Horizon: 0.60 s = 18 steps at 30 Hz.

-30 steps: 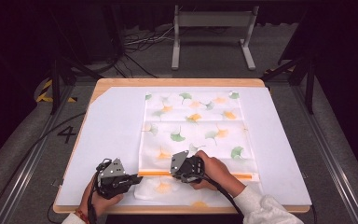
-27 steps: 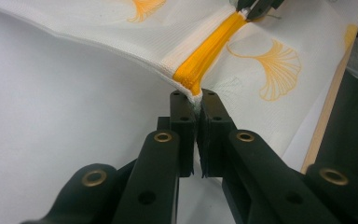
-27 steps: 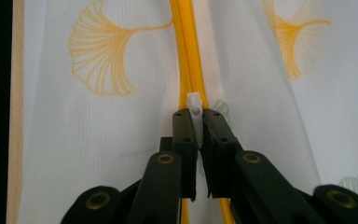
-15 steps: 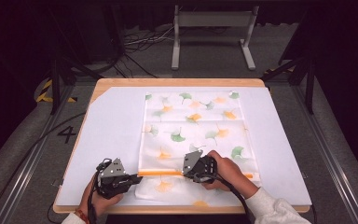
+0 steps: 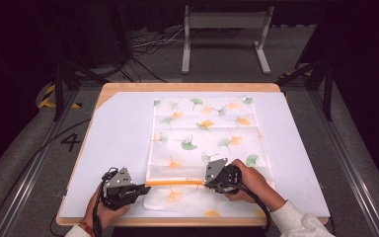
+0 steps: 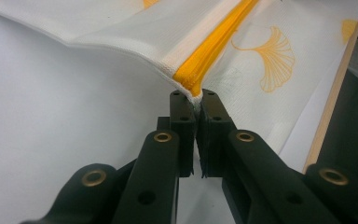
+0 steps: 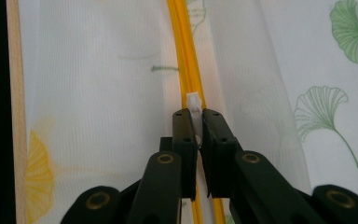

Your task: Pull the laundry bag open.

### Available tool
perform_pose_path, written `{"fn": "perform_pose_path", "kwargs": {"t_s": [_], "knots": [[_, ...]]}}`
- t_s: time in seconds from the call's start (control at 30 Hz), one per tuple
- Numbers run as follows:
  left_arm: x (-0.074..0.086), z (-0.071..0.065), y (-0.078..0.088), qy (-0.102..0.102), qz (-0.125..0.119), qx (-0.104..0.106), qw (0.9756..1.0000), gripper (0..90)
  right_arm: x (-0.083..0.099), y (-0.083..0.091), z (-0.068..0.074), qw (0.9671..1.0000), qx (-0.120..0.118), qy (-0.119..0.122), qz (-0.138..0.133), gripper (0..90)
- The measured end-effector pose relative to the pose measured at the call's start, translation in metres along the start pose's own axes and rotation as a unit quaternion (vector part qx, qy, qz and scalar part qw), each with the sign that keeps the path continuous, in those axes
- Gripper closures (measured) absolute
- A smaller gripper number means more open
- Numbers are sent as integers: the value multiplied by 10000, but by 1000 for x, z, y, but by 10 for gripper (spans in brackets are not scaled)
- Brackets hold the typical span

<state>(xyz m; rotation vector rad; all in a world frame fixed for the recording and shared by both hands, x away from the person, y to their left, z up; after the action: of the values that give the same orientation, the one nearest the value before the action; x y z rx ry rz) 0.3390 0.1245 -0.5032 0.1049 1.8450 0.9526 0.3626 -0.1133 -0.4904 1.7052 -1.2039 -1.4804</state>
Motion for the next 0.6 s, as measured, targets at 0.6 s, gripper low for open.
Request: {"fn": "perform_pose_path", "kwargs": {"t_s": [0.6], "knots": [[1,2,-1,-111,81,-80,9999,859,36,18,-3,9997,37,-222,115,851]]}}
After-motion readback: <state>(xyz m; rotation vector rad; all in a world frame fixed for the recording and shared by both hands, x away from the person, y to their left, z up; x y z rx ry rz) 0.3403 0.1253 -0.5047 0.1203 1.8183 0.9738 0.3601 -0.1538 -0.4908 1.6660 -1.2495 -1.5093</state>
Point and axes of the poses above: each handheld gripper's, and its own axes: y roughly backward along the jaws, x roughly out of its underside, z roughly to its left, the point moved 9 cm from there along -y, roughly forward along the jaws, and after that the axes turned 4 degrees about y, right-handed, at the moved point
